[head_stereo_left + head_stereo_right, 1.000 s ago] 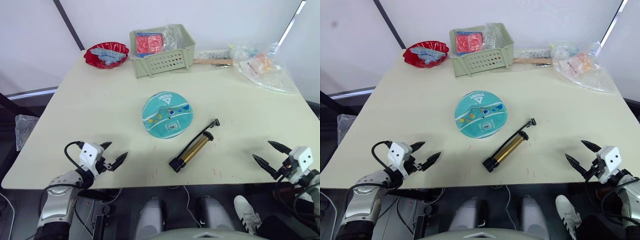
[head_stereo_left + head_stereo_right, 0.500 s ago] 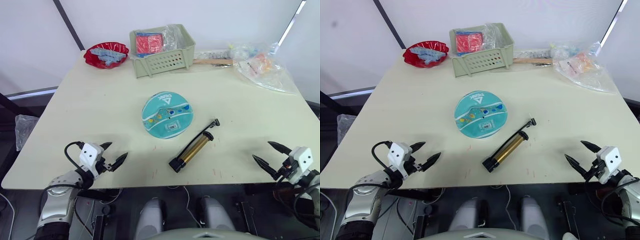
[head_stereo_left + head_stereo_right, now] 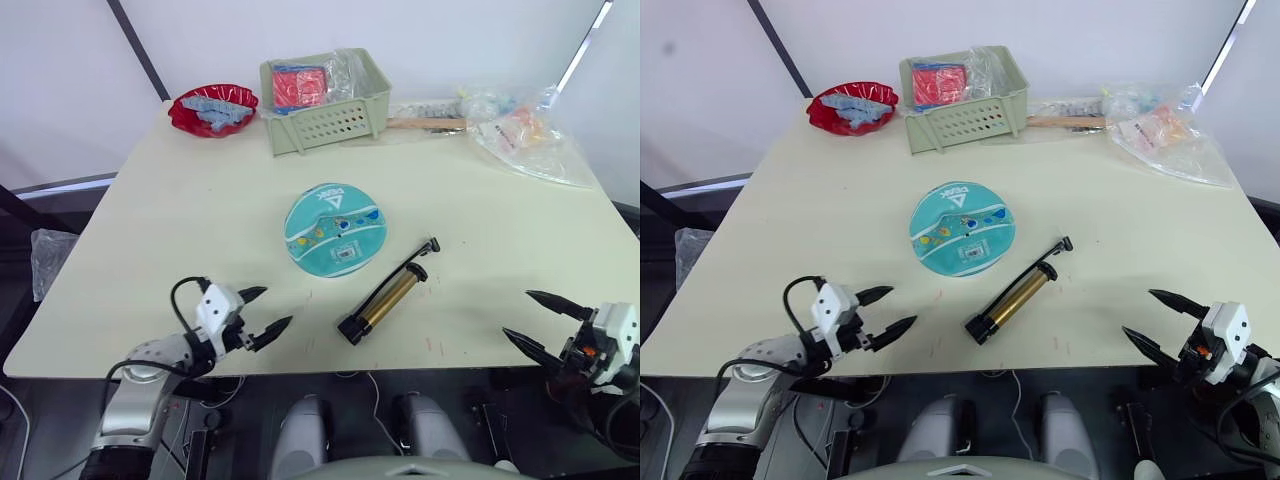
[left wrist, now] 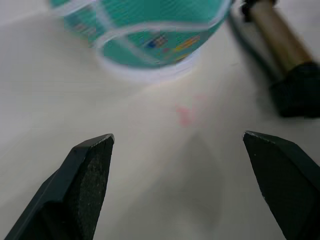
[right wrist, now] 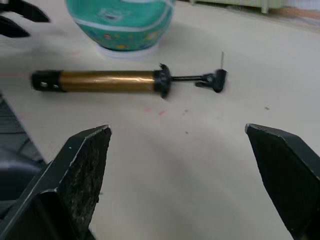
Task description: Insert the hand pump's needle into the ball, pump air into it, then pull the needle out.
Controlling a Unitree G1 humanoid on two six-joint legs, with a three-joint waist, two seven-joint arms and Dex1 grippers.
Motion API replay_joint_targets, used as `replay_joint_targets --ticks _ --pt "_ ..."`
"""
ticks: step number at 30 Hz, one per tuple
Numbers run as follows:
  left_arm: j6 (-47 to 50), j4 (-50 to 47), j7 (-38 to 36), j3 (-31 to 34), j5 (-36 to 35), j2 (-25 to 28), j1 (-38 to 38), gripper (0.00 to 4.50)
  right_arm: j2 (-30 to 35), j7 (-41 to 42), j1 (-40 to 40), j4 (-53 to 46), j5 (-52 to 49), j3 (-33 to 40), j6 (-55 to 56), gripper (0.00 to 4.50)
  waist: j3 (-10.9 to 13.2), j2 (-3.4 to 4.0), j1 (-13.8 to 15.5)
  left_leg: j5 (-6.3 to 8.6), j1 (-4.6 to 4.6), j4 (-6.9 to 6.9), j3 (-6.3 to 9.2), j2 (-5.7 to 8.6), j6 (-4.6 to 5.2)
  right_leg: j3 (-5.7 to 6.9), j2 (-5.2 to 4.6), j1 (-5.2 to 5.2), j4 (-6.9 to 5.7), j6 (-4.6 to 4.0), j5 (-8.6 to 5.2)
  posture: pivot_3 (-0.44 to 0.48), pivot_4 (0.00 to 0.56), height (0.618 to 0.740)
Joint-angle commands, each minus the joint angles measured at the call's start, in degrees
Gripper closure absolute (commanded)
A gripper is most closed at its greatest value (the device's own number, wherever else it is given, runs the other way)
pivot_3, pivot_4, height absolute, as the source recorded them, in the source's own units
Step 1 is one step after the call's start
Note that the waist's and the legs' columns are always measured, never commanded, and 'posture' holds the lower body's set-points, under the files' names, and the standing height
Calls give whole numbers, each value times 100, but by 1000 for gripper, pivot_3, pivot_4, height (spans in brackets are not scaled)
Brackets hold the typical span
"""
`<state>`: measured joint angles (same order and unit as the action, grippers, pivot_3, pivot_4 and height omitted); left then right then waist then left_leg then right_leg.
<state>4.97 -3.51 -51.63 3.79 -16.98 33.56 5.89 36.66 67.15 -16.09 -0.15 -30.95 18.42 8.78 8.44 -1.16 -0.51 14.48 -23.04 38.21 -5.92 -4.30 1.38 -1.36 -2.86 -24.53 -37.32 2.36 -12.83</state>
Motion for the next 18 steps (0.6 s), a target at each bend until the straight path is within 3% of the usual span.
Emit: replay_joint_targets --ticks 1,6,10,12,18 --pt "168 -339 -10 -180 -2 -6 -133 145 106 106 -89 -421 -260 149 -147 0 0 -1 -2 0 0 0 0 0 0 0 1 0 0 0 0 0 150 738" --pt "521 -469 127 -668 21 -292 -560 145 88 128 -169 -631 -302 185 -210 0 0 -1 12 0 -1 2 4 3 0 1 1 3 1 1 0 0 150 738" --pt "785 -570 271 -980 69 -544 -758 917 46 103 -212 -702 -297 194 -195 0 1 -2 17 0 0 3 7 4 0 1 2 4 1 1 -1 0 150 738" --pt "884 -589 397 -1111 170 -627 -826 1668 28 88 -254 -752 -304 207 -186 0 1 -3 17 0 -1 3 8 5 0 2 2 5 1 4 -2 0 150 738" --pt "1303 -570 764 -1607 426 -1023 -1129 1668 -42 54 -375 -855 -312 248 -121 0 1 -2 19 0 -1 3 14 5 0 2 5 6 1 4 -3 0 150 738"
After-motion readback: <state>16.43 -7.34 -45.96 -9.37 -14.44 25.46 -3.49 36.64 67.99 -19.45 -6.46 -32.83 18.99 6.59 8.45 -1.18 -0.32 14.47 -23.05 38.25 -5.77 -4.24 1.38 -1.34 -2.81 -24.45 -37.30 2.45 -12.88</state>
